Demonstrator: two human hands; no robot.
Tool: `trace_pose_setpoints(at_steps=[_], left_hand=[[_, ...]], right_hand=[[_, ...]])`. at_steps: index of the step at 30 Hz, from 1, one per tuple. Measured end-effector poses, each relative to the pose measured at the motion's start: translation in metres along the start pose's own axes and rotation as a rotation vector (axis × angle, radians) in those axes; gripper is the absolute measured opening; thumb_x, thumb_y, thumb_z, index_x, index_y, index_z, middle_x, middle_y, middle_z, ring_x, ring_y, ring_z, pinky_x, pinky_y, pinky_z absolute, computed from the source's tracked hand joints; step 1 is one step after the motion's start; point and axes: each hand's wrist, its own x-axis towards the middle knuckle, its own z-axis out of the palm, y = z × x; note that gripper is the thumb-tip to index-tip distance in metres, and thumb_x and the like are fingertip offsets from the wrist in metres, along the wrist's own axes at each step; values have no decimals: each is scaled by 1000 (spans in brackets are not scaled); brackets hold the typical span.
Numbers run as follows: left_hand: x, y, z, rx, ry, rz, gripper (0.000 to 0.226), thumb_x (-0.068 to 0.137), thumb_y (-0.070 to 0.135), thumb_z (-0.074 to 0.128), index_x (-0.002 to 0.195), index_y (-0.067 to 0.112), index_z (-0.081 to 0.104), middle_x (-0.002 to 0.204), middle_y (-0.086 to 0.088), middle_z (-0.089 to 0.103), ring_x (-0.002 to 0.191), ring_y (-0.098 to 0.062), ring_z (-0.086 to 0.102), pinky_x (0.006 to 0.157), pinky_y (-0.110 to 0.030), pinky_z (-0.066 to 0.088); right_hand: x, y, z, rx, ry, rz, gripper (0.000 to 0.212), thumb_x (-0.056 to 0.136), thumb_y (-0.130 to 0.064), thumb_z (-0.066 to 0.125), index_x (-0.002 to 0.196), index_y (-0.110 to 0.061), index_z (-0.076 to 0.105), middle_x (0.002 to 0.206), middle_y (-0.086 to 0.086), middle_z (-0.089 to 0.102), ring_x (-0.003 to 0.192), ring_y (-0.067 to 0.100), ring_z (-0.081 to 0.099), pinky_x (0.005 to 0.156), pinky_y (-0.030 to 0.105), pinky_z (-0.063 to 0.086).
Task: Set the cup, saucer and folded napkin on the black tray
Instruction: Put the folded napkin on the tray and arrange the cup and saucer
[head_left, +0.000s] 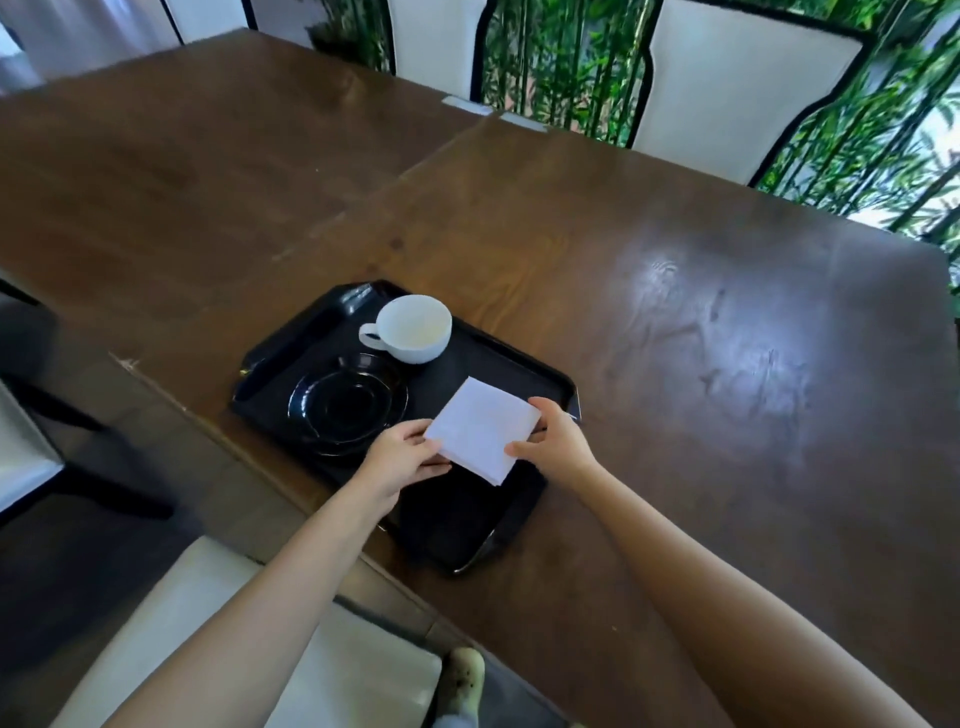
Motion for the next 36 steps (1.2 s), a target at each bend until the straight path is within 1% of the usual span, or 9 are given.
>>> trace_pose_setpoints(at_steps=[3, 9, 13, 15, 18, 20, 23, 28, 36], left_hand=[[14, -7, 2, 57, 78, -24, 40, 89, -4, 51, 128, -3, 46, 113, -20, 63, 97, -27, 65, 76, -34, 55], [24, -16, 6, 102, 165, -4, 33, 87, -6, 48, 119, -1, 53, 104, -13, 65, 93, -22, 65, 76, -30, 56], [18, -14, 6, 195, 179, 34, 42, 90, 3, 51, 132, 3, 46, 126, -13, 56, 96, -22, 64, 88, -33, 54], [11, -12, 0, 361, 188, 59, 50, 90, 11, 54, 138, 9, 39, 137, -11, 46, 105, -22, 60, 94, -33, 48], [-4, -12, -9, 603, 214, 175, 52, 90, 11, 54, 140, 15, 37, 144, -7, 38, 109, -15, 54, 90, -26, 43], [-11, -13, -11, 663, 210, 307, 50, 91, 7, 52, 139, 14, 38, 143, -7, 40, 118, -17, 53, 98, -30, 45], [-12, -16, -4, 801, 225, 527, 46, 92, 3, 49, 137, 11, 43, 145, -7, 41, 133, -21, 39, 108, -32, 35], [10, -30, 4, 1135, 156, 658, 39, 93, 6, 48, 132, 8, 49, 148, -11, 37, 137, -22, 29, 106, -32, 35], [28, -34, -1, 1204, 123, 639, 29, 90, 3, 51, 118, 4, 58, 141, -11, 46, 128, -25, 40, 88, -35, 47]], right_hand=[[3, -2, 14, -144, 23, -3, 74, 80, -18, 69, 142, -12, 29, 134, 13, 43, 111, 26, 53, 89, 34, 48], [11, -13, 23, -406, 43, -12, 58, 85, -17, 64, 133, -5, 35, 133, 15, 37, 117, 31, 44, 92, 35, 43], [10, -16, 25, -565, 37, -15, 54, 89, -21, 59, 133, -2, 34, 135, 16, 36, 126, 31, 32, 100, 36, 38], [8, -17, 26, -588, 16, -45, 58, 91, -24, 54, 139, -2, 28, 142, 16, 32, 132, 32, 28, 105, 37, 33], [9, -17, 16, -565, 27, -93, 65, 94, -32, 48, 147, -9, 17, 156, 12, 16, 144, 30, 11, 115, 41, 21], [11, -16, 8, -582, 54, -121, 70, 94, -39, 47, 149, -11, 15, 159, 10, 11, 146, 27, 7, 116, 42, 17], [14, -15, 9, -704, 4, -155, 86, 88, -53, 50, 149, -9, 9, 160, 11, 5, 147, 28, 3, 119, 41, 11], [10, -8, 35, -857, -81, -173, 101, 80, -62, 54, 148, -5, 7, 159, 14, 4, 147, 28, 2, 121, 42, 6], [9, -3, 48, -833, 7, -181, 94, 83, -58, 55, 147, -4, 13, 158, 15, 10, 147, 29, 9, 119, 39, 10]])
